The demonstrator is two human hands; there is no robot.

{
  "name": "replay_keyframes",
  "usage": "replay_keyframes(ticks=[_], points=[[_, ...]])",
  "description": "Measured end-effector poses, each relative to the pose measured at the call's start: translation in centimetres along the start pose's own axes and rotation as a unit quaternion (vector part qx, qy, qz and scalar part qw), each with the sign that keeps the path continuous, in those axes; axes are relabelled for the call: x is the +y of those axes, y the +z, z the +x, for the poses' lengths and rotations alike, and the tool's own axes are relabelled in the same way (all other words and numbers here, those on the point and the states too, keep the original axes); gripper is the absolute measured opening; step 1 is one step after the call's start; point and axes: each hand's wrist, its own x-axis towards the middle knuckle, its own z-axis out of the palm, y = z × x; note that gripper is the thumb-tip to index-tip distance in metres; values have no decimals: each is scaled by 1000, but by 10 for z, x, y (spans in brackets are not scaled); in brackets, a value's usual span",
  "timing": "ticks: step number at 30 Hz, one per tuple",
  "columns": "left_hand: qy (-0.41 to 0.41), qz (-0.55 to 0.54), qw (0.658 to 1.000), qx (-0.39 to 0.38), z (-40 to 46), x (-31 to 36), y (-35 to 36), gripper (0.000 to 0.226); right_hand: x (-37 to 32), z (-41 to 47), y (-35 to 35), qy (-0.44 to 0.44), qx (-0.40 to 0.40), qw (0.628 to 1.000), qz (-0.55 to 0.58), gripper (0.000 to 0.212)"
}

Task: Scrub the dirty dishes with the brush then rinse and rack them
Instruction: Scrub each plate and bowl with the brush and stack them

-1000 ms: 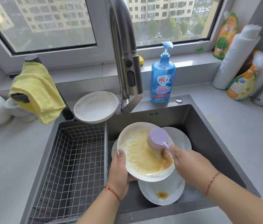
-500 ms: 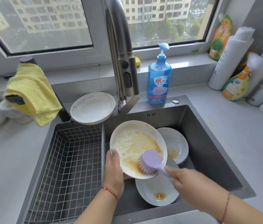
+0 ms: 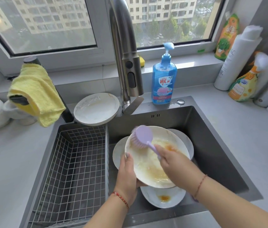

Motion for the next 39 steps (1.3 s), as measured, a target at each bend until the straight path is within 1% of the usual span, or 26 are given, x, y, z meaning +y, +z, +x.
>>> replay_keyframes(ticks=[2, 3, 4, 5, 8, 10, 13, 14, 15, 17, 19, 21, 23, 24, 25, 26, 27, 28, 29, 30, 32, 33, 34, 35, 37, 39], points=[[10, -5, 1000, 17, -2, 2, 1, 50, 14, 7, -4, 12, 62, 993, -96, 55], [18, -4, 999, 31, -2, 4, 1, 47, 21, 8, -6, 25, 77, 987, -138, 56], [25, 2, 999, 45, -2, 7, 0, 45, 29, 6, -7, 43, 86, 985, -146, 56], [30, 7, 998, 52, -2, 9, -1, 44, 37, 4, -7, 59, 96, 985, -129, 54], [28, 7, 998, 61, -4, 14, -5, 44, 51, 1, -11, 123, 156, 980, 3, 26], [20, 0, 998, 59, -7, 15, -6, 42, 55, 3, -14, 174, 161, 968, 80, 27], [-9, -34, 999, 33, -8, 15, -6, 46, 56, 4, -15, 216, 111, 958, 151, 33], [-27, -52, 998, 18, -8, 15, -7, 49, 56, 4, -14, 223, 92, 949, 203, 32], [-47, -68, 997, 4, -7, 16, -8, 53, 56, 2, -12, 229, 74, 931, 276, 28], [-78, -77, 994, -14, -6, 17, -8, 58, 57, -1, -5, 246, 54, 875, 414, 15], [-96, -69, 993, -23, -7, 17, -8, 58, 55, -3, -3, 261, 43, 832, 488, 8], [-105, -43, 993, -24, -7, 17, -10, 54, 52, -3, -3, 277, 45, 804, 524, 15], [-76, 37, 996, 8, -7, 17, -11, 46, 50, 0, -2, 303, 58, 779, 546, 16], [-32, 145, 988, 43, -5, 15, -15, 45, 49, 0, -2, 317, 62, 769, 551, 14], [29, 292, 952, 87, -3, 11, -19, 48, 48, 1, -1, 330, 62, 763, 552, 11], [113, 425, 890, 121, -2, 7, -25, 54, 47, 2, 1, 340, 62, 762, 548, 9], [215, 505, 827, 123, -5, 4, -27, 58, 47, 4, 3, 350, 61, 765, 537, 10], [299, 536, 785, 87, -9, 1, -27, 60, 48, 6, 5, 359, 61, 769, 525, 13], [351, 556, 753, 37, -13, -2, -26, 60, 47, 9, 7, 368, 60, 771, 516, 15], [380, 587, 715, -12, -17, -5, -24, 57, 46, 11, 8, 375, 61, 769, 514, 16], [421, 676, 600, -74, -18, -14, -19, 56, 39, 12, 10, 380, 51, 767, 515, 14], [443, 701, 553, -82, -17, -17, -15, 63, 35, 12, 12, 379, 44, 769, 513, 15], [446, 715, 533, -79, -14, -20, -11, 70, 30, 11, 14, 374, 41, 769, 517, 14], [452, 716, 528, -66, -12, -22, -7, 74, 26, 10, 15, 367, 40, 767, 525, 12], [496, 703, 509, -33, -5, -26, -6, 71, 20, 7, 15, 356, 32, 766, 535, 15], [524, 686, 505, -14, 0, -27, -11, 69, 15, 5, 13, 343, 22, 775, 531, 21]])
